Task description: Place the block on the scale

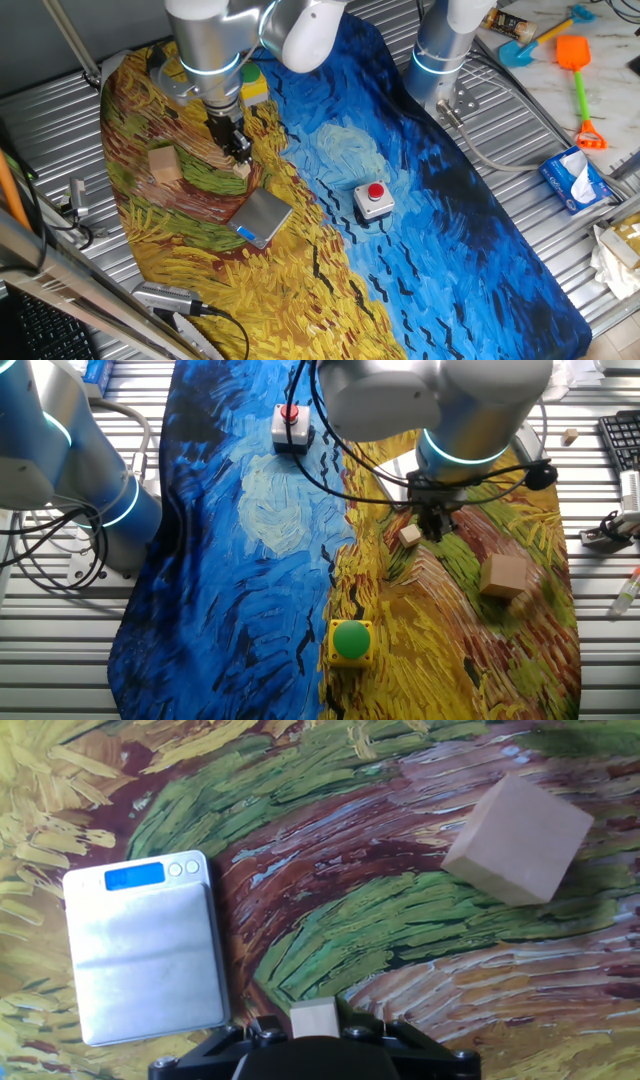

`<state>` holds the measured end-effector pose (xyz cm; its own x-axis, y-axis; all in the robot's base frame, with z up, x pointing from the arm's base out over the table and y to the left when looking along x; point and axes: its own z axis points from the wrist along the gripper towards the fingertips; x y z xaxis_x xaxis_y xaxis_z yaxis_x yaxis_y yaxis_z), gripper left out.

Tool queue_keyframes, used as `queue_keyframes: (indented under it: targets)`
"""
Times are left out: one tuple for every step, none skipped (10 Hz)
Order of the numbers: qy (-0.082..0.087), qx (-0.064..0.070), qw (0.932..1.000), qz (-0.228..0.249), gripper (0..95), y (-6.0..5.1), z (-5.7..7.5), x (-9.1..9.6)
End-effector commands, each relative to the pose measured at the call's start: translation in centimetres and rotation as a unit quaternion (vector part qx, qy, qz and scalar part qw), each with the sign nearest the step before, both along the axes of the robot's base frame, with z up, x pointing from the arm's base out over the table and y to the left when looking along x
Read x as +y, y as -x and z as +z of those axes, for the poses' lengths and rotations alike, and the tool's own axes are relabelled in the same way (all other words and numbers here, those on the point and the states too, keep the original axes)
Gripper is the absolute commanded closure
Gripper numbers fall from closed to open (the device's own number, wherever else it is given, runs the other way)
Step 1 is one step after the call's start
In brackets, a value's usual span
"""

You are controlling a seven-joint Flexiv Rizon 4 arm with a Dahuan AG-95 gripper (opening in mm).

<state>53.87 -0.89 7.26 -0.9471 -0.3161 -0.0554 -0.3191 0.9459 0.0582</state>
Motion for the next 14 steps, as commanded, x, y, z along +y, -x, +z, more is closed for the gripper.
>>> queue_keyframes:
  targets:
    - [-0.004,0.006,1.0,-0.007,57.0,-0.2,-0.6,0.5]
    - [-0.009,0.007,0.9999,-0.008,57.0,0.0,-0.9,0.5]
    - [-0.014,0.007,0.9999,-0.006,57.0,0.1,-1.2,0.5]
    - [-0.015,0.004,0.9999,0.005,57.0,0.3,-1.4,0.3]
    - [-0.008,0.002,0.9998,0.02,38.0,0.3,-1.5,0.3]
    - [-0.003,0.001,0.9993,0.036,38.0,0.3,-1.6,0.3]
    - [0.0,0.002,0.9986,0.052,38.0,0.3,-1.7,0.2]
    - [0.002,0.001,0.9979,0.065,38.0,0.2,-1.9,0.0]
    - [0.001,0.0,0.9976,0.069,38.0,0.1,-2.1,-0.1]
    - [0.001,0.0,0.9972,0.075,38.0,0.0,-2.3,-0.2]
    - [0.001,0.001,0.9967,0.081,38.0,-0.1,-2.6,-0.4]
    - [0.0,0.001,0.9965,0.084,38.0,-0.3,-3.0,-0.6]
    - [0.0,0.0,0.9964,0.085,38.0,-0.3,-3.4,-0.8]
    - [-0.001,0.0,0.9963,0.085,38.0,-0.4,-3.7,-0.8]
